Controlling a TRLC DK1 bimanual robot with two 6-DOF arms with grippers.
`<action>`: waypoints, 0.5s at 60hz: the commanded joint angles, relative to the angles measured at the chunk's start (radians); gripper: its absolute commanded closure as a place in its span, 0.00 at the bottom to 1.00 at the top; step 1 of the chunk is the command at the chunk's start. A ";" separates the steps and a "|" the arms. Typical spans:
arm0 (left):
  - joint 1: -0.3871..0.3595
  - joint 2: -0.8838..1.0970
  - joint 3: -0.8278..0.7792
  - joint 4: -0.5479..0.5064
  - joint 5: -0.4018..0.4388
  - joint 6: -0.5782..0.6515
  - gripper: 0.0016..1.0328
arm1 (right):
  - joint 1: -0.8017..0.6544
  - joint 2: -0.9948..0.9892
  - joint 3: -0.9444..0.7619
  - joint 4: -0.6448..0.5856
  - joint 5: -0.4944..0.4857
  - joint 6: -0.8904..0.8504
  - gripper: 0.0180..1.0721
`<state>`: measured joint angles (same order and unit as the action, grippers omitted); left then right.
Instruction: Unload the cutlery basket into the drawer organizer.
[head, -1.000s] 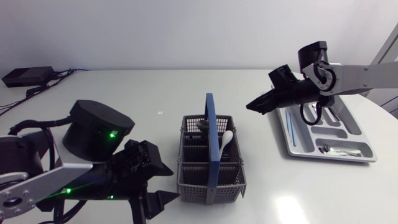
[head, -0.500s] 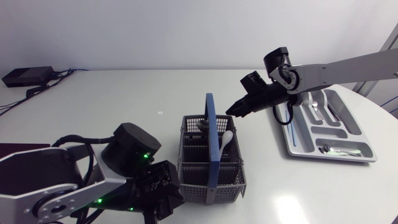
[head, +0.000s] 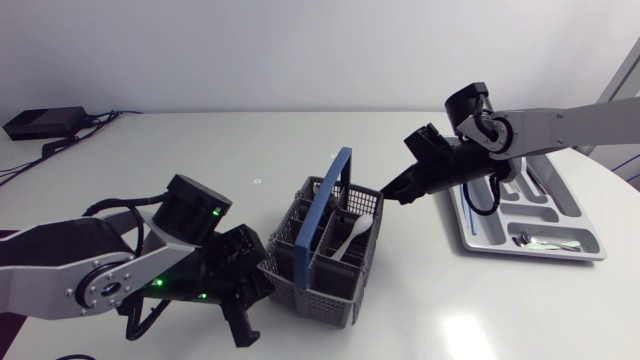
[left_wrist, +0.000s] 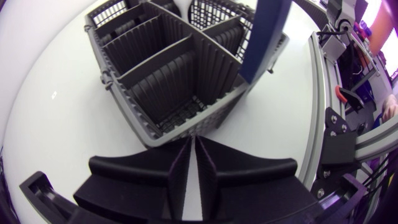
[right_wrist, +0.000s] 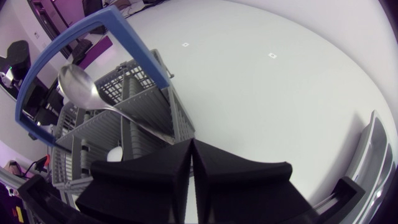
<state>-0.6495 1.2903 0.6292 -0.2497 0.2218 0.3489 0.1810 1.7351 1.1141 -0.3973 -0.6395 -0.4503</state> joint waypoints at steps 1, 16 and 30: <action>0.045 -0.003 -0.002 0.079 -0.009 0.035 0.88 | 0.040 -0.055 -0.079 -0.046 -0.068 -0.022 0.92; 0.189 0.035 0.013 0.144 0.016 0.090 0.88 | 0.074 -0.213 -0.212 -0.077 -0.058 -0.021 0.92; 0.266 0.099 0.029 0.222 0.039 0.108 0.88 | 0.132 -0.355 -0.318 -0.110 -0.028 0.002 0.92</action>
<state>-0.3786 1.3689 0.6235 -0.0643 0.2108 0.4313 0.2783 1.4090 0.8215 -0.5156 -0.6296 -0.4534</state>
